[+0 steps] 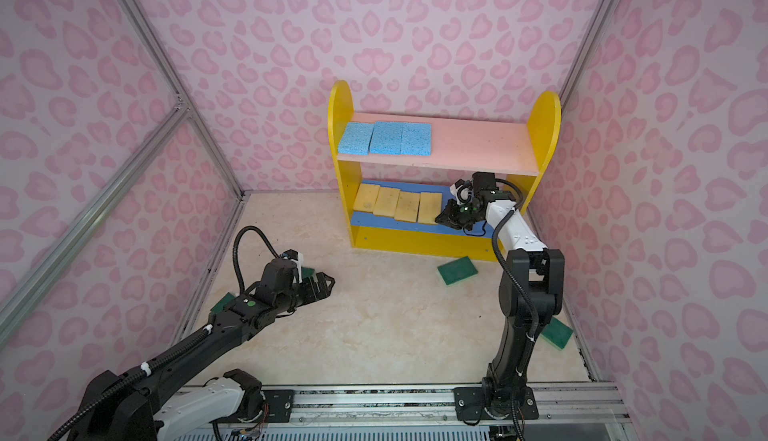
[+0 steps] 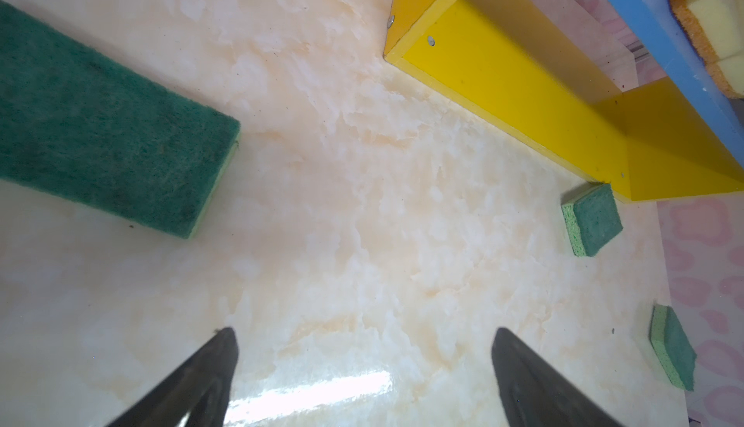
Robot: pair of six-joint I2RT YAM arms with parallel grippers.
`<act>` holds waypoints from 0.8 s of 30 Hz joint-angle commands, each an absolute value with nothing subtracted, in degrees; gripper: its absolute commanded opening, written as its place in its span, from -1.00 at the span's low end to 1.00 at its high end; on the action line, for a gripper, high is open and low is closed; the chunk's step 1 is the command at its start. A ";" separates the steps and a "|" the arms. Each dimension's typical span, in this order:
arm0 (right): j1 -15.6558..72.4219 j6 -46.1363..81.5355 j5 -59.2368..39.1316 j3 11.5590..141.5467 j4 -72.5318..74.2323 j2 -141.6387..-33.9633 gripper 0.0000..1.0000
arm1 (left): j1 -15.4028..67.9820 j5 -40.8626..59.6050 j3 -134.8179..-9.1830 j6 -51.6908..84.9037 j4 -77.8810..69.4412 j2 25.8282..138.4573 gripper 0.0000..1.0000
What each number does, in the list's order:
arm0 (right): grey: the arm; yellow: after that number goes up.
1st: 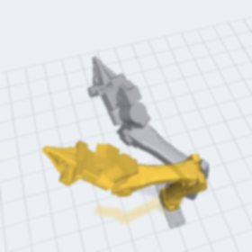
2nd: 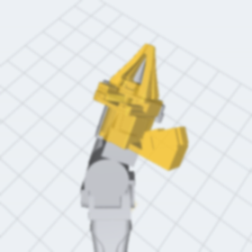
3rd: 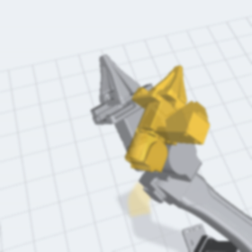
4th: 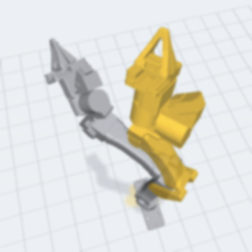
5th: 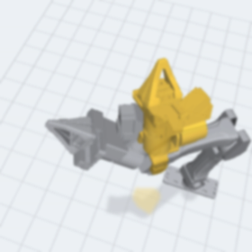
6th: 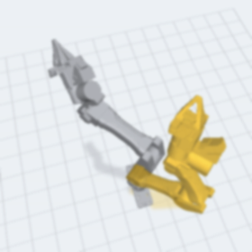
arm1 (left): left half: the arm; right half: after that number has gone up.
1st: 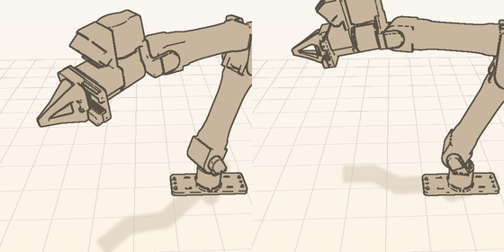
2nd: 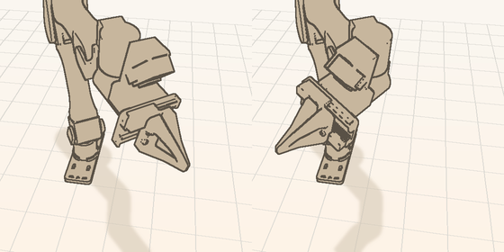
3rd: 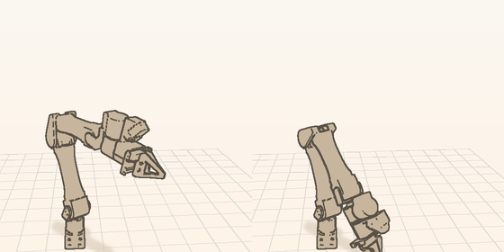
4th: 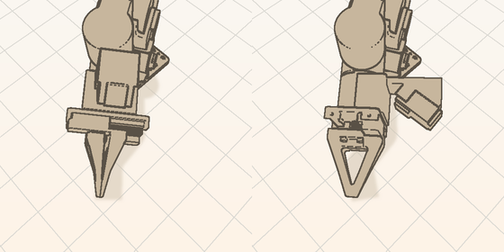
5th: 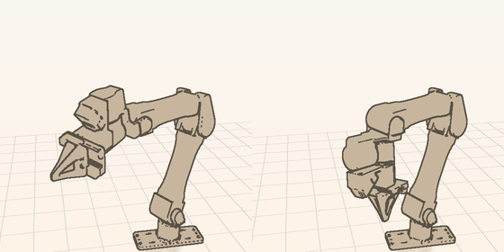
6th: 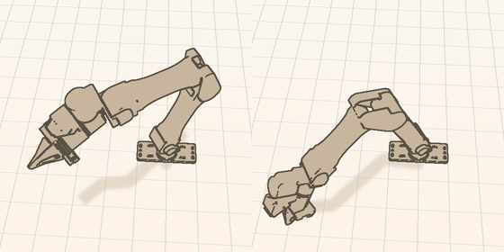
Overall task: Place and organize the cleaning sponges onto the shelf
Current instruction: 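Set the yellow sponge upright beside the other three and open the right gripper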
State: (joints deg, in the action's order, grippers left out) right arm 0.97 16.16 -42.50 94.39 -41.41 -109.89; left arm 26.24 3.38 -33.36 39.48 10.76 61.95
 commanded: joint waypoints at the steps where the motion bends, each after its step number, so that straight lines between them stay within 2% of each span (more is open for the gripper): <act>1: 0.88 17.49 -41.13 93.61 -40.34 -109.26 -0.78 | 26.19 3.23 -33.43 39.64 11.34 61.28 0.99; 8: 1.64 18.45 -42.27 93.22 -39.19 -108.71 -0.76 | 26.15 3.21 -33.31 39.73 11.47 61.08 0.99; 13: 2.42 18.83 -41.70 93.81 -38.89 -109.34 -0.60 | 26.10 3.43 -33.38 39.73 11.69 60.83 0.99; 19: 2.45 19.77 -40.80 94.11 -37.92 -108.82 -0.06 | 26.02 2.93 -33.31 39.53 12.98 60.00 0.99; 24: 2.51 19.95 -39.67 93.72 -37.55 -106.92 0.27 | 25.51 2.66 -33.27 40.24 13.76 59.15 0.98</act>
State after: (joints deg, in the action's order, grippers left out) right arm 2.42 19.92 -40.82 93.86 -38.54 -107.85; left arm 25.85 3.14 -33.32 39.53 12.84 59.64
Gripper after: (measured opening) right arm 0.620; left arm 0.994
